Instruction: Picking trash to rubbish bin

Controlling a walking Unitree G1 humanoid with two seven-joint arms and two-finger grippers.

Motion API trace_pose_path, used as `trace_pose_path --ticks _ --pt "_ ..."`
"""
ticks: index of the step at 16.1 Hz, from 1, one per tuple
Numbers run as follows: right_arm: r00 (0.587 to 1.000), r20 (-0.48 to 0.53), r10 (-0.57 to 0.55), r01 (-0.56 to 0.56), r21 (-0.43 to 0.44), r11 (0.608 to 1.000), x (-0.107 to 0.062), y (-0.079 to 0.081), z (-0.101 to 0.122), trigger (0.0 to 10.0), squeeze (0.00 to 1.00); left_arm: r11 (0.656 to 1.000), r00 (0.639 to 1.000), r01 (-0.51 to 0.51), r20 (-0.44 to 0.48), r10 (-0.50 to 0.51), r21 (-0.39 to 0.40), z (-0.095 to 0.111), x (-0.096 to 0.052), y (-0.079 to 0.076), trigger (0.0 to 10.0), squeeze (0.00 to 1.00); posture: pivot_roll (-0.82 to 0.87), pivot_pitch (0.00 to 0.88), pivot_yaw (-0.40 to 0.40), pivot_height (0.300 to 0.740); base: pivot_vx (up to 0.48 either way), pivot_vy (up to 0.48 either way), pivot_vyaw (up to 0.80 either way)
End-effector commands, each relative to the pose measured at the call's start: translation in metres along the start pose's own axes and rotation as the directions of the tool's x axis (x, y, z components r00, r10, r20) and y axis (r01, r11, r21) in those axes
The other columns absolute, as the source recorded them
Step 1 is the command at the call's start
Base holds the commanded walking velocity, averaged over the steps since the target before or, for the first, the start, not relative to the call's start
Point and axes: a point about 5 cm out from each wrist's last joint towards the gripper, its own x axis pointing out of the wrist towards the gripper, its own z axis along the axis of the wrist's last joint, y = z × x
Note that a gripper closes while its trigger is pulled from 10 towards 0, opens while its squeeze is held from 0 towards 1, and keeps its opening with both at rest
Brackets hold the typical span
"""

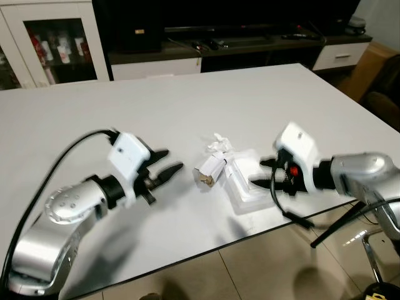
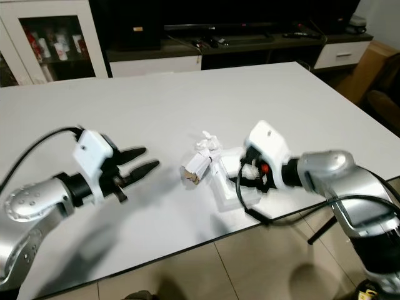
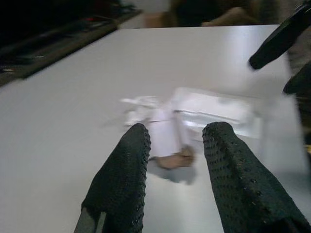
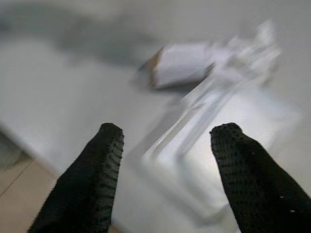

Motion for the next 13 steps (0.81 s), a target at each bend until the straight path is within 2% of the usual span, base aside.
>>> trace_pose_path --ticks 1,3,4,6,7,8,9,11,13 --pt "0.999 -0.024 0.044 -0.044 -0.007 0.999 0.0 0.005 -0.001 10.0 1.0 0.999 0.999 0.047 0.001 -0.047 0.003 0.003 0.001 -0.006 10.0 0.0 -0.01 0.025 -0.08 0.74 0.0 0.0 0.0" --pt "0.997 -0.036 0.072 -0.072 -0.006 0.997 0.004 0.01 -0.001 10.0 1.0 0.999 0.999 0.051 -0.001 -0.051 -0.001 0.003 0.001 -0.008 10.0 0.0 -0.01 0.028 -0.082 0.74 0.0 0.0 0.0" --pt "0.992 -0.051 0.115 -0.117 -0.021 0.993 0.01 0.017 -0.001 10.0 1.0 0.999 0.999 0.053 -0.01 -0.053 -0.001 0.003 0.0 -0.008 10.0 0.0 -0.01 0.029 -0.084 0.74 0.0 0.0 0.0" --pt "0.992 -0.062 0.106 -0.108 -0.038 0.993 0.019 0.02 -0.002 10.0 1.0 0.998 0.998 0.067 -0.019 -0.067 -0.001 0.003 -0.001 -0.009 10.0 0.0 0.0 0.032 -0.083 0.74 0.0 0.0 0.0" --pt "0.994 -0.068 0.088 -0.091 -0.042 0.995 0.023 0.02 -0.003 10.0 0.52 0.996 0.996 0.087 -0.022 -0.087 -0.001 0.003 -0.001 -0.011 10.0 0.0 0.0 0.032 -0.082 0.74 0.0 0.0 0.0" --pt "0.994 -0.07 0.084 -0.088 -0.044 0.995 0.025 0.02 -0.003 10.0 0.52 0.995 0.995 0.096 -0.023 -0.096 0.001 0.004 0.0 -0.012 10.0 0.0 0.0 0.032 -0.082 0.74 0.0 0.0 0.0" --pt "0.995 -0.083 0.057 -0.062 -0.064 0.996 0.03 0.02 -0.005 10.0 0.0 0.991 0.991 0.133 -0.027 -0.134 -0.012 0.004 -0.001 -0.016 10.0 0.0 0.0 0.033 -0.08 0.74 0.0 0.0 0.0" --pt "0.993 -0.116 -0.007 -0.005 -0.108 0.994 0.039 0.017 -0.009 10.0 0.0 0.981 0.98 0.194 -0.048 -0.195 -0.028 0.003 -0.003 -0.023 10.0 0.0 0.0 0.034 -0.079 0.74 0.0 0.0 0.0" --pt "0.985 -0.159 -0.063 0.037 -0.16 0.987 0.043 0.014 -0.015 10.0 0.0 0.977 0.975 0.211 -0.062 -0.212 -0.031 0.002 -0.004 -0.024 10.0 0.0 0.0 0.035 -0.082 0.74 0.0 0.0 0.0"
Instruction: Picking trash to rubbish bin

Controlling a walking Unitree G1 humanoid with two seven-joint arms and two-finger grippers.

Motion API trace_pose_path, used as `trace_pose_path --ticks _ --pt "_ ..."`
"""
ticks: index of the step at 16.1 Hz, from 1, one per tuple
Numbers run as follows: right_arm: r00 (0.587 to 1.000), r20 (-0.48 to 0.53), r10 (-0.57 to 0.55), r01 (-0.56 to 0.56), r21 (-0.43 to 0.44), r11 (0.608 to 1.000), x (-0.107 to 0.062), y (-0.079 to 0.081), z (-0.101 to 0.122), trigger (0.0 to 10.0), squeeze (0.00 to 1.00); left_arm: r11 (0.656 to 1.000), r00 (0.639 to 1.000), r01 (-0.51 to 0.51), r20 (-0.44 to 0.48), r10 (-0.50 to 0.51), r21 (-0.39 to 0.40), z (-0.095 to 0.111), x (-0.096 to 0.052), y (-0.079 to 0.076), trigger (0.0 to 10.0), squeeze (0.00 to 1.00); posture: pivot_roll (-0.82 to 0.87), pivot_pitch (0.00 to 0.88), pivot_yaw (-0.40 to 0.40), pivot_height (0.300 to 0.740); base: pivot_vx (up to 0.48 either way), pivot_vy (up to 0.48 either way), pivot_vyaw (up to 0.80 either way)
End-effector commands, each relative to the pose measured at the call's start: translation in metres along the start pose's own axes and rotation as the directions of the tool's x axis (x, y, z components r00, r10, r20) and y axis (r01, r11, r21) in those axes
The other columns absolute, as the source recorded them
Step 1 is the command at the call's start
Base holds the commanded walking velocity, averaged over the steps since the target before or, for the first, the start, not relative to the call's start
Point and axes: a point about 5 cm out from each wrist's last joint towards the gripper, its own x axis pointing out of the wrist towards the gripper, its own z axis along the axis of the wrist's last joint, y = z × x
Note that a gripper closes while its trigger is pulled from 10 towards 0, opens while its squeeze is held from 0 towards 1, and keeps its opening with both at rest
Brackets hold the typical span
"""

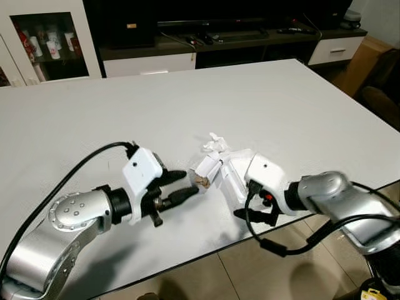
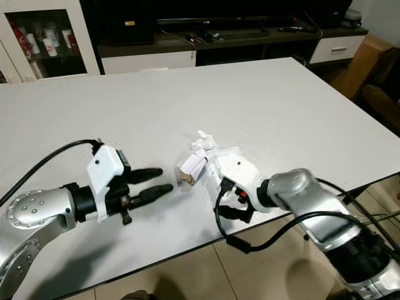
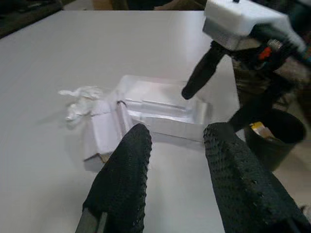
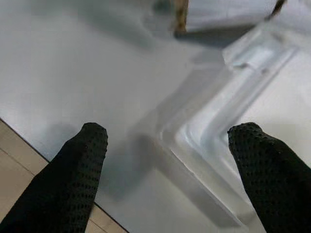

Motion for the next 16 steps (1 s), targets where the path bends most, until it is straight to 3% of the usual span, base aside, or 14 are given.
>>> trace_pose_path --ticks 1,4,5,6,7,16 --pt "0.999 -0.01 -0.032 0.031 -0.026 0.999 -0.002 -0.005 0.002 10.0 0.0 0.999 0.999 0.036 -0.002 -0.036 0.004 0.002 0.0 -0.005 10.0 0.0 0.01 0.034 -0.083 0.74 0.0 0.0 0.0" --pt "1.0 -0.018 0.006 -0.006 -0.009 1.0 0.004 0.0 -0.001 10.0 0.0 0.999 0.999 0.043 -0.012 -0.043 -0.001 0.001 -0.001 -0.006 10.0 0.0 0.01 0.035 -0.079 0.74 0.0 0.0 0.0" --pt "0.999 -0.015 0.029 -0.029 0.02 0.999 0.009 0.003 -0.005 6.7 0.0 0.999 0.999 0.044 -0.016 -0.044 -0.001 0.001 -0.001 -0.005 10.0 0.0 0.01 0.035 -0.078 0.74 0.0 0.0 0.0" --pt "0.999 -0.008 0.037 -0.036 0.035 0.999 0.013 0.004 -0.007 2.2 0.0 0.999 0.999 0.041 -0.017 -0.041 0.002 0.001 -0.001 -0.005 10.0 0.0 0.01 0.035 -0.078 0.74 0.0 0.0 0.0" --pt "0.999 -0.01 0.045 -0.044 0.045 0.998 0.017 0.005 -0.01 0.0 0.0 0.999 0.999 0.04 -0.018 -0.04 0.003 0.001 -0.001 -0.004 10.0 0.0 0.01 0.035 -0.077 0.74 0.0 0.0 0.0" --pt "1.0 -0.005 0.029 -0.028 0.081 0.996 0.034 0.007 -0.022 0.0 0.0 0.999 0.999 0.045 -0.024 -0.044 0.015 0.001 -0.002 -0.003 10.0 0.0 0.01 0.036 -0.064 0.74 0.0 0.0 0.0"
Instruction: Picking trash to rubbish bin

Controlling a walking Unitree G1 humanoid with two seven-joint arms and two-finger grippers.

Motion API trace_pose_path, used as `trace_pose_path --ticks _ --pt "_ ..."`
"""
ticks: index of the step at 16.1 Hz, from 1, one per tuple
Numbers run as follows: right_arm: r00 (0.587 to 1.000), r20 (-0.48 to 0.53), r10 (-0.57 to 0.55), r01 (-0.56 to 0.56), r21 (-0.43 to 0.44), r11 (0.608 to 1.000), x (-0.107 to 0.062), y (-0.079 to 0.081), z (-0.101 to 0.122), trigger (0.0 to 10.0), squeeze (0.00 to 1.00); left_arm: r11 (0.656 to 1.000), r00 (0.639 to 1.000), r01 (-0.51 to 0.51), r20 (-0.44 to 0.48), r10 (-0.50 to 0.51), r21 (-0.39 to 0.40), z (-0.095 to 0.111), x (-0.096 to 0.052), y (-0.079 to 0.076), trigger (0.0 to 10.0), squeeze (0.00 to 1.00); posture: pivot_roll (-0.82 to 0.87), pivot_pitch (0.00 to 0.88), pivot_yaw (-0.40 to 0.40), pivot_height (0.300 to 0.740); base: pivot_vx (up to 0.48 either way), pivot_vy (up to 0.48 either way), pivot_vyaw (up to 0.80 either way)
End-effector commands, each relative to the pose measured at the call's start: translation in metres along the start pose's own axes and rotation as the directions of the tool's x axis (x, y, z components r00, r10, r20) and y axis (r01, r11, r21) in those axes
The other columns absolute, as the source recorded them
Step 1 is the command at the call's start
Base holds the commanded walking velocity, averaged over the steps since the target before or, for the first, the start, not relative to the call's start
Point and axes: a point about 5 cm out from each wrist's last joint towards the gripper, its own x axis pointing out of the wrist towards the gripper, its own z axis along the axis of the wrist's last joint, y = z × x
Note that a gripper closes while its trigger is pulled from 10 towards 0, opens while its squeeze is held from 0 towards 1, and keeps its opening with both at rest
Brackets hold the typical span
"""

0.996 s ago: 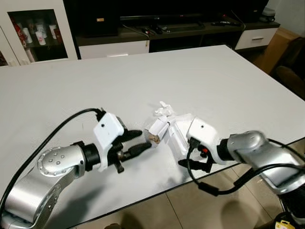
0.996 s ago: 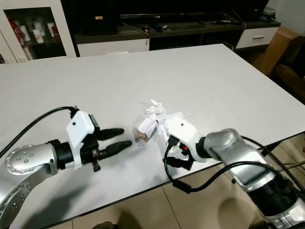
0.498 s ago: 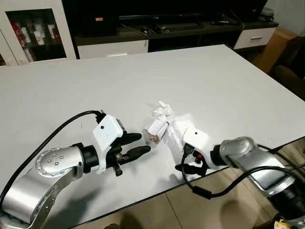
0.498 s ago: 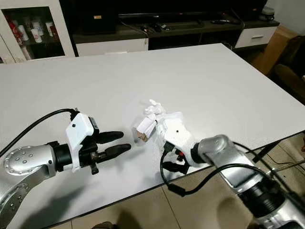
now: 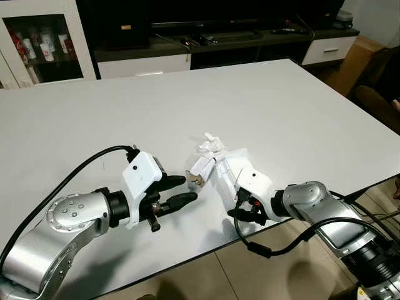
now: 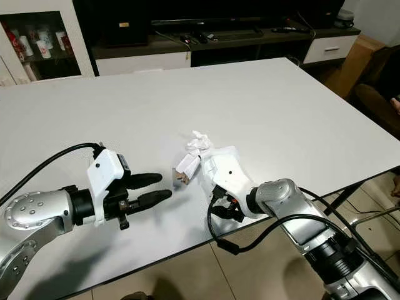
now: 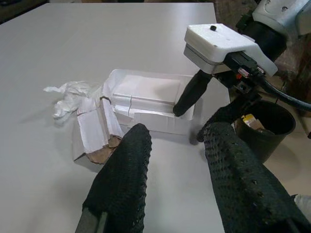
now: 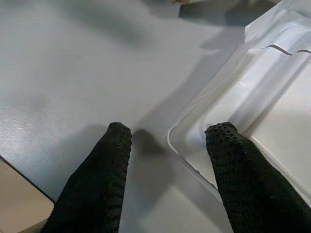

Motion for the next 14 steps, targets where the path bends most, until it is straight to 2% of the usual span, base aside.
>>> trace_pose_path --ticks 1,10,14 --pt "0.999 -0.039 0.008 -0.007 0.042 0.999 0.0029 0.0015 -0.0125 0.0 0.0 0.999 1.0 0.03 0.004 -0.03 0.014 0.0033 0.0001 -0.0026 10.0 0.0 0.01 0.036 -0.063 0.74 0.0 0.0 0.0" --pt "0.999 -0.02 0.04 -0.039 0.069 0.997 -0.0013 0.0021 -0.011 0.0 0.0 0.999 0.999 0.039 0.007 -0.039 0.018 0.0034 0.0021 -0.0034 10.0 0.0 0.01 0.028 -0.067 0.74 0.0 0.0 0.0" --pt "1.0 -0.008 0.012 -0.011 0.091 0.996 -0.0046 0.0002 -0.011 0.0 0.0 0.999 0.999 0.035 0.015 -0.035 0.031 0.0047 0.0039 -0.0027 10.0 0.0 0.01 0.015 -0.069 0.74 0.0 0.0 0.0"
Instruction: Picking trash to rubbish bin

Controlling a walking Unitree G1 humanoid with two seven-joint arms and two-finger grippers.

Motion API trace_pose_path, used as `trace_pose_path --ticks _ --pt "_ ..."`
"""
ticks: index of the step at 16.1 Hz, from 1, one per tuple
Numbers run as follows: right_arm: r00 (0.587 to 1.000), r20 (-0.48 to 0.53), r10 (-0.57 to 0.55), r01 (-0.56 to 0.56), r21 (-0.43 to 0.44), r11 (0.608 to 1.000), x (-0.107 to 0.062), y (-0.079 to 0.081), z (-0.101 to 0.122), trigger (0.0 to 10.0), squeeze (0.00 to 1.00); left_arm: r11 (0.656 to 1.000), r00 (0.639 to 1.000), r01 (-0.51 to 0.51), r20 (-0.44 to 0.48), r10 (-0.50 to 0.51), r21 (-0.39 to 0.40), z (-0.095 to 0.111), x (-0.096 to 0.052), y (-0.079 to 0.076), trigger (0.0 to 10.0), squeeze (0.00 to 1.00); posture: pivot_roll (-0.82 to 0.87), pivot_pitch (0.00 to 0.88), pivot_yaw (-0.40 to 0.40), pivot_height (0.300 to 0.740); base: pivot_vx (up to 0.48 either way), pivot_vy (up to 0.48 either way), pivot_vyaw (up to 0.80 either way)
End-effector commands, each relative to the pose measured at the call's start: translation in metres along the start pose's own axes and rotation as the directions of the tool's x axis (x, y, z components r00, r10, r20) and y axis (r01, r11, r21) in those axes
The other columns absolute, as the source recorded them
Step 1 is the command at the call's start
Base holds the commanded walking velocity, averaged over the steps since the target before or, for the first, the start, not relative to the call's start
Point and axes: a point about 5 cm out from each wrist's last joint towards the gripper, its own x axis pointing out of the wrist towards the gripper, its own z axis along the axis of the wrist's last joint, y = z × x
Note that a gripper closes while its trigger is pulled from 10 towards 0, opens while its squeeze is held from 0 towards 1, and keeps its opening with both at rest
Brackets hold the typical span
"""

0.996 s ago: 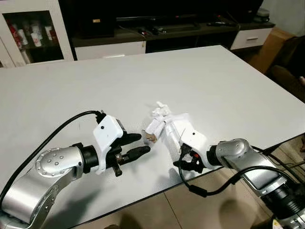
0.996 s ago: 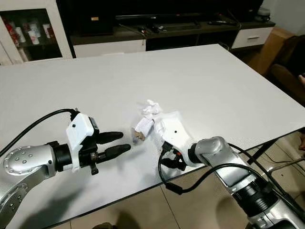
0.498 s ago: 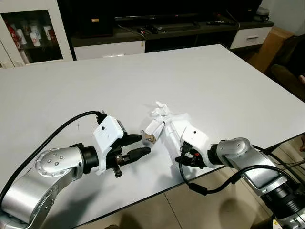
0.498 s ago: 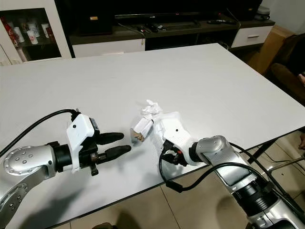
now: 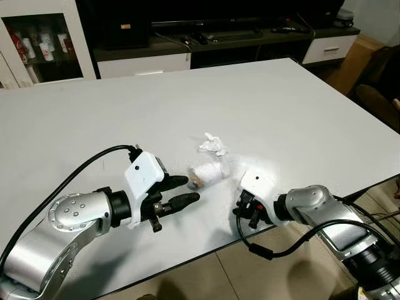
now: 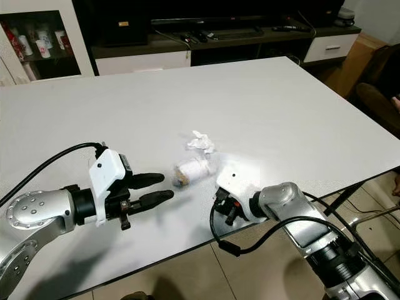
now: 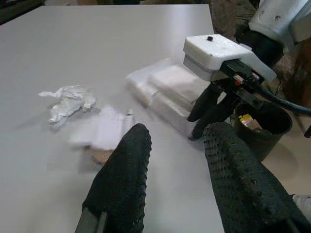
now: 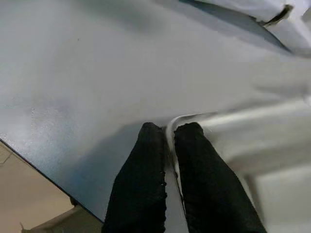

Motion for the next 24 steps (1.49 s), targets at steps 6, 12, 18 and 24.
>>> trace_pose_path --ticks 6,12,18,24 --pt "0.983 0.067 -0.169 0.166 0.058 0.984 -0.033 -0.012 0.004 0.0 0.0 0.999 0.999 -0.036 0.031 0.035 0.034 0.004 0.004 0.004 10.0 0.0 -0.01 0.0 -0.065 0.74 0.0 0.0 0.0" --pt "0.861 0.2 -0.468 0.46 0.088 0.884 -0.059 -0.032 0.027 10.0 0.0 0.954 0.951 -0.298 0.088 0.297 0.001 0.007 0.01 0.029 10.0 0.0 -0.02 0.0 -0.059 0.74 0.0 0.0 0.0" --pt "0.688 0.245 -0.683 0.635 0.252 0.73 -0.05 -0.017 0.016 10.0 0.0 0.906 0.896 -0.423 0.148 0.42 -0.013 -0.001 0.019 0.024 10.0 0.0 -0.02 0.013 -0.045 0.74 0.0 0.0 -0.47" --pt "0.526 0.314 -0.79 0.726 0.318 0.61 -0.064 -0.02 0.026 10.0 0.0 0.884 0.871 -0.467 0.168 0.462 -0.012 0.0 0.018 0.028 10.0 0.0 -0.03 0.024 -0.039 0.74 0.0 0.0 -0.75"
